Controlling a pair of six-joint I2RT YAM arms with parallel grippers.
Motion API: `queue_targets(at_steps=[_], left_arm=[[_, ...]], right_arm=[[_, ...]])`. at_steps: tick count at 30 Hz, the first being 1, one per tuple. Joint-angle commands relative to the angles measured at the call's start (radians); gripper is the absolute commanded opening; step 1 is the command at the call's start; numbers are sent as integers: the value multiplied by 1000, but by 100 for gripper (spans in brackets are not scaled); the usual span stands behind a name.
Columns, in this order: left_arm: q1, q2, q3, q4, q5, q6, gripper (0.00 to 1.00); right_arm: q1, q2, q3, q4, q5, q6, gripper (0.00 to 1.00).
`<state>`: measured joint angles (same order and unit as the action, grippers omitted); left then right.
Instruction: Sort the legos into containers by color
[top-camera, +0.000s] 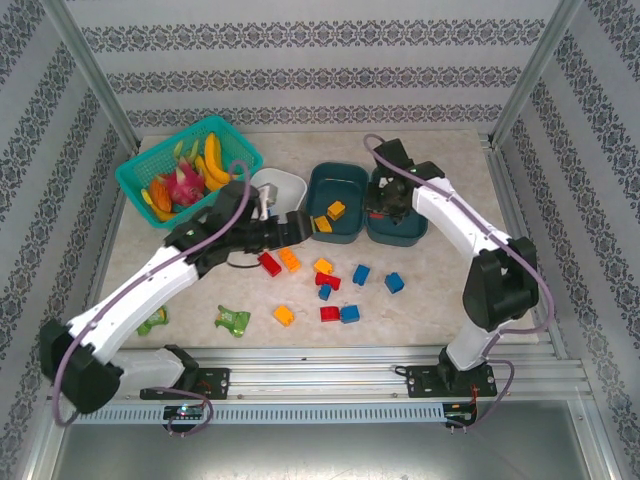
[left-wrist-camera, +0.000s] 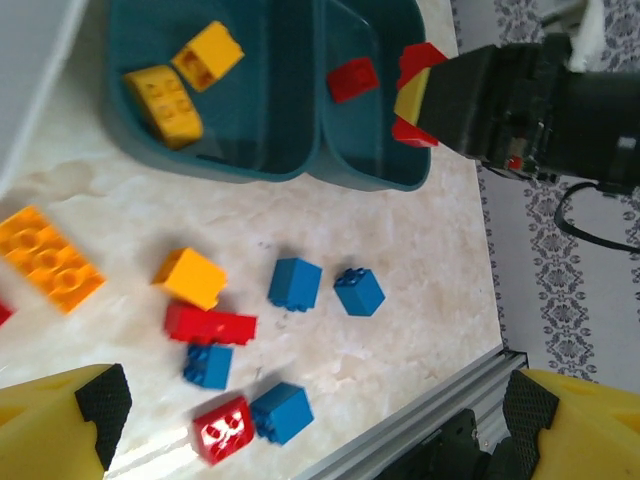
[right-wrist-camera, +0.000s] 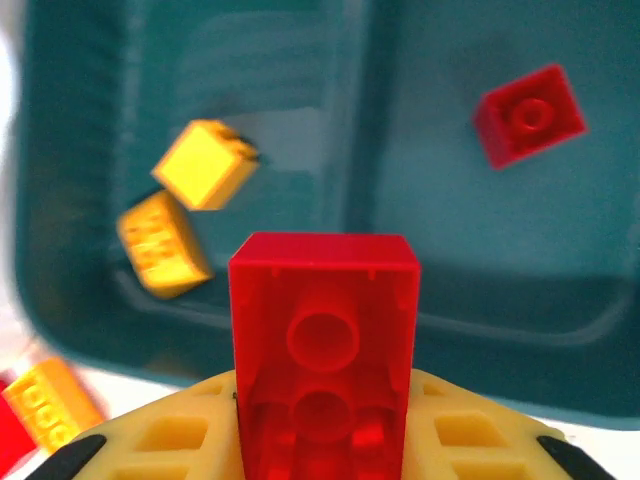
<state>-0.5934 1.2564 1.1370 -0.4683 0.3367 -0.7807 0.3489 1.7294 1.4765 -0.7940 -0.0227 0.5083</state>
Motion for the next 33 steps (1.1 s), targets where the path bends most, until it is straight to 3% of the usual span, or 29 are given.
queue_targets(at_steps=[1,7,15,19,25,33], left_arm=[[-29,94,74,162,3,16,98],[-41,260,169,201,25,12,97],[-45,329,198,217,34,3,97],[-44,322,191,205,32,5,97],[-44,295,179,182,10,12,97],[-40,241,183,120,-28,15,96]], right_arm=[[-42,90,29,-14,-84,-45,30],[-104,234,86,-21,-118,-71,30],[-137,325,108,-18,-106,-92,32],[-139,351,125,-28,-101,-99,42],[-136,308,129,-25,-94,-100,54],[-80,162,161,-34,-43,-117,54]])
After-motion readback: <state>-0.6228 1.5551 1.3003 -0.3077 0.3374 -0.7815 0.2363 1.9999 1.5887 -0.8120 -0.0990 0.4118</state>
